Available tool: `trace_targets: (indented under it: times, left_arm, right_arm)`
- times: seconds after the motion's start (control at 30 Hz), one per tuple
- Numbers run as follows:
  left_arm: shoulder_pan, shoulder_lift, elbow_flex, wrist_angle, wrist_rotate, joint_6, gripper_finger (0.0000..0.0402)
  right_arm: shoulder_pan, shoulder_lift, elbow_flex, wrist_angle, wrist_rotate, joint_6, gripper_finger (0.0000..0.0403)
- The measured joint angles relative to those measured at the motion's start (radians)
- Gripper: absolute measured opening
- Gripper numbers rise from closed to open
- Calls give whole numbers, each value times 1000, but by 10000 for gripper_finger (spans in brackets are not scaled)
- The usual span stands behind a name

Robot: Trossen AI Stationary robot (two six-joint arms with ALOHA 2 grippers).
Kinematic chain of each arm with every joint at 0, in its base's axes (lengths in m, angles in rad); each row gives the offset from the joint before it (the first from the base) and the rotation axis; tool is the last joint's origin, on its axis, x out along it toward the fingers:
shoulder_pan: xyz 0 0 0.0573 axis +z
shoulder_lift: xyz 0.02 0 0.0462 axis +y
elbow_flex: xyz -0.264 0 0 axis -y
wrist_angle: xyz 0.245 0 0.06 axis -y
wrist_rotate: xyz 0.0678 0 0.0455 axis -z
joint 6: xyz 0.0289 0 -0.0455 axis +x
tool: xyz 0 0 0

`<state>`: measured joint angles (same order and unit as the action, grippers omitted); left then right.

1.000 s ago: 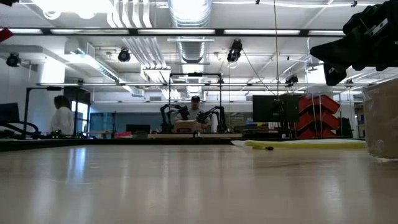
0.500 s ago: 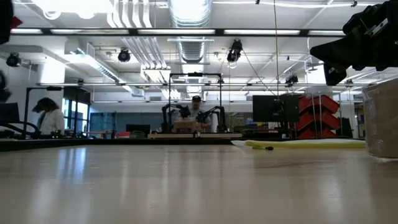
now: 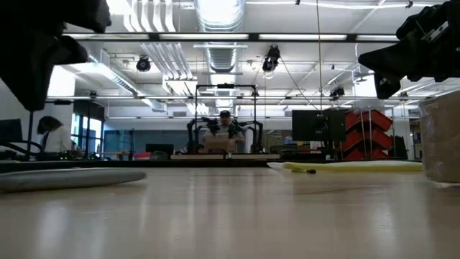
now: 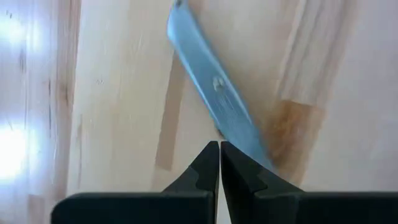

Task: Unpack boxes
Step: Open the brown box using the gray cutter

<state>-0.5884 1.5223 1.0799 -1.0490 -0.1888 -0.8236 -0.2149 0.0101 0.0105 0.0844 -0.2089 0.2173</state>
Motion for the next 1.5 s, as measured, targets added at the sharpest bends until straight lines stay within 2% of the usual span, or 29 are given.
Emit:
trace_targets:
  times: [0.13, 0.27, 0.43, 0.5, 0.63, 0.77, 0.83, 0.93, 1.03, 1.17, 1.5]
  left_arm:
    - [22, -7, -51, -3, 59, -75, 0]
    - [28, -9, -107, 99, 60, -71, 0]
    - [37, -13, -121, 208, -76, -46, 0]
    - [45, -13, -126, 220, -98, -30, 0]
    - [58, -11, -163, 276, -154, 9, 0]
    - [74, -12, -196, 417, -167, 69, 0]
    - [81, -12, -207, 485, -167, 101, 0]
    - [87, -13, -213, 542, -172, 163, 0]
    - [88, -18, -213, 537, -236, 178, 0]
    - [90, -24, -214, 536, -274, 187, 0]
    - [87, -56, -224, 525, -274, 176, 0]
  right_arm:
    - [-1, 0, 0, 3, 0, 0, 0]
    - [-2, 0, 4, 8, 0, 0, 0]
    - [-2, 0, 5, 4, 6, -4, 0]
    - [-2, 0, 6, 6, 11, -3, 0]
    - [1, 0, 4, 16, 14, 225, 0]
    - [1, 2, 4, 94, 129, 326, 0]
    - [0, 11, 4, 161, 179, 306, 0]
    - [7, 47, 4, 268, 138, 233, 0]
    - [36, 135, 35, 323, 129, 235, 0]
    - [100, 327, 127, 317, 190, 213, 0]
    - [329, 970, 469, 312, 251, 32, 0]
